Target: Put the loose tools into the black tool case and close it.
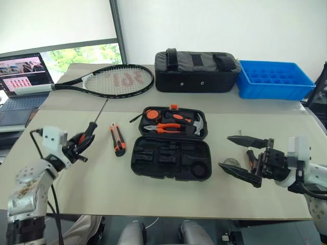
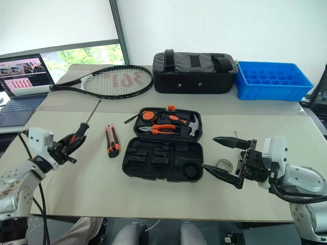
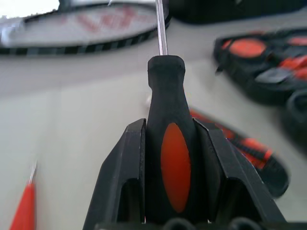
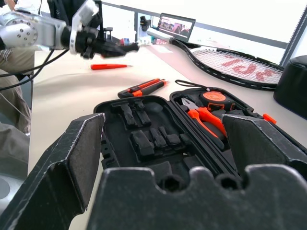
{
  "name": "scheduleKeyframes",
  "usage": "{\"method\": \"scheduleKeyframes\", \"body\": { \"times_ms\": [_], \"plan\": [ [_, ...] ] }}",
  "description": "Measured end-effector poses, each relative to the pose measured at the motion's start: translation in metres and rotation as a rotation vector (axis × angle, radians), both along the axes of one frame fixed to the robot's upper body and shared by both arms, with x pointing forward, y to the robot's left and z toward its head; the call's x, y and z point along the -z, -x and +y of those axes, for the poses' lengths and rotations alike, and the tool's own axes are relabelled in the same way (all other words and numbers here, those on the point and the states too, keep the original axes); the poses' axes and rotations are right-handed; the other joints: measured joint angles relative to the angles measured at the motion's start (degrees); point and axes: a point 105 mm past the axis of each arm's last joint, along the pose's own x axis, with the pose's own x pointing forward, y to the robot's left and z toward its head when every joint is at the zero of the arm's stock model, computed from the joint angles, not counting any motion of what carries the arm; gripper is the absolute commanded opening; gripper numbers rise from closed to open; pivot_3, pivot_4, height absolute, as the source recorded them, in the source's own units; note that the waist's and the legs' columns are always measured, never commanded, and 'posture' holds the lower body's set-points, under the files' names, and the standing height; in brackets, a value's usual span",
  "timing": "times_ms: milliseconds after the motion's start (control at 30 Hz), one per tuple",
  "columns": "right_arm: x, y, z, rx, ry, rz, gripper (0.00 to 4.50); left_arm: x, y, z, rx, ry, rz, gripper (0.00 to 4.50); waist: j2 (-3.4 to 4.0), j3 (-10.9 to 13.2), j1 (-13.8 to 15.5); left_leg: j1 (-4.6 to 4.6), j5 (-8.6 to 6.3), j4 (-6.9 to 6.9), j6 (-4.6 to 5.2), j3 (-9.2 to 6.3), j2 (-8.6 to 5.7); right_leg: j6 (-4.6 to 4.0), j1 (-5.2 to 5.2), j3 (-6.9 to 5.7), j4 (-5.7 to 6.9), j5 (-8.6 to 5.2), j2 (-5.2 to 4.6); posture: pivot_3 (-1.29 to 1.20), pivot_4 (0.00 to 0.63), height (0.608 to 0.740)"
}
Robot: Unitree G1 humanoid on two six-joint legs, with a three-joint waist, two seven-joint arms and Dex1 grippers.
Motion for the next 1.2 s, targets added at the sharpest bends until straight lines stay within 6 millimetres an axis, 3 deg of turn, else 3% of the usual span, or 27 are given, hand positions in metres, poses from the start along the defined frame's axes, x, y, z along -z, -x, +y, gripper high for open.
{"method": "scheduleKeyframes", "body": {
  "times_ms": [33, 133, 367, 500, 733, 867, 1200],
  "plan": [
    [0.000, 0.000, -0.001, 0.004, 0.000, -0.002, 4.50, -0.003, 0.000, -0.007, 0.038, -0.014, -0.010, 0.97, 0.02, -0.01, 0.07, 0.00, 0.00, -0.01, 0.00, 0.00, -0.04, 0.00, 0.01, -0.01, -0.02, 0.00, -0.01, 0.00, 0.150, 0.707],
    [0.005, 0.004, -0.008, 0.028, 0.003, 0.024, 4.50, -0.006, -0.002, -0.055, 0.329, -0.175, -0.047, 0.97, 0.09, -0.03, 0.65, 0.00, 0.00, -0.01, 0.00, -0.02, -0.19, -0.01, 0.09, -0.12, -0.10, -0.01, -0.09, 0.00, 0.150, 0.707],
    [0.011, 0.015, -0.025, 0.102, 0.011, 0.060, 4.50, 0.003, -0.021, -0.112, 0.750, -0.518, -0.071, 0.97, 0.19, -0.08, 0.88, -0.19, 0.02, 0.08, 0.02, -0.22, -0.41, 0.08, 0.12, -0.18, -0.10, -0.06, -0.11, 0.00, 0.150, 0.707],
    [0.016, 0.023, -0.033, 0.138, 0.020, 0.075, 4.50, 0.011, -0.032, -0.126, 0.839, -0.626, -0.060, 0.97, 0.27, -0.12, 0.48, -0.64, 0.01, 0.07, 0.04, -0.30, -0.44, 0.12, 0.11, -0.17, -0.16, -0.08, -0.10, 0.00, 0.150, 0.707],
    [0.023, 0.033, -0.037, 0.181, 0.017, 0.074, 4.50, 0.025, -0.042, -0.147, 0.911, -0.708, -0.044, 0.97, 0.32, -0.13, 0.57, -0.64, 0.01, 0.24, 0.04, -0.50, -0.48, 0.41, 0.10, -0.25, -0.10, -0.24, -0.08, 0.00, 0.150, 0.707],
    [0.027, 0.036, -0.039, 0.193, 0.023, 0.075, 4.50, 0.039, -0.046, -0.147, 0.907, -0.742, 0.003, 0.97, 0.30, -0.12, 0.52, -0.64, 0.01, 0.28, 0.04, -0.54, -0.49, 0.50, 0.11, -0.25, -0.03, -0.29, -0.07, 0.00, 0.150, 0.707],
    [0.030, 0.041, -0.042, 0.207, 0.040, 0.057, 4.50, 0.039, -0.051, -0.155, 0.880, -0.759, -0.019, 0.97, 0.32, -0.13, 0.79, -0.63, 0.02, 0.35, 0.04, -0.64, -0.52, 0.51, 0.17, -0.29, -0.02, -0.30, -0.08, 0.00, 0.150, 0.707]
  ]
}}
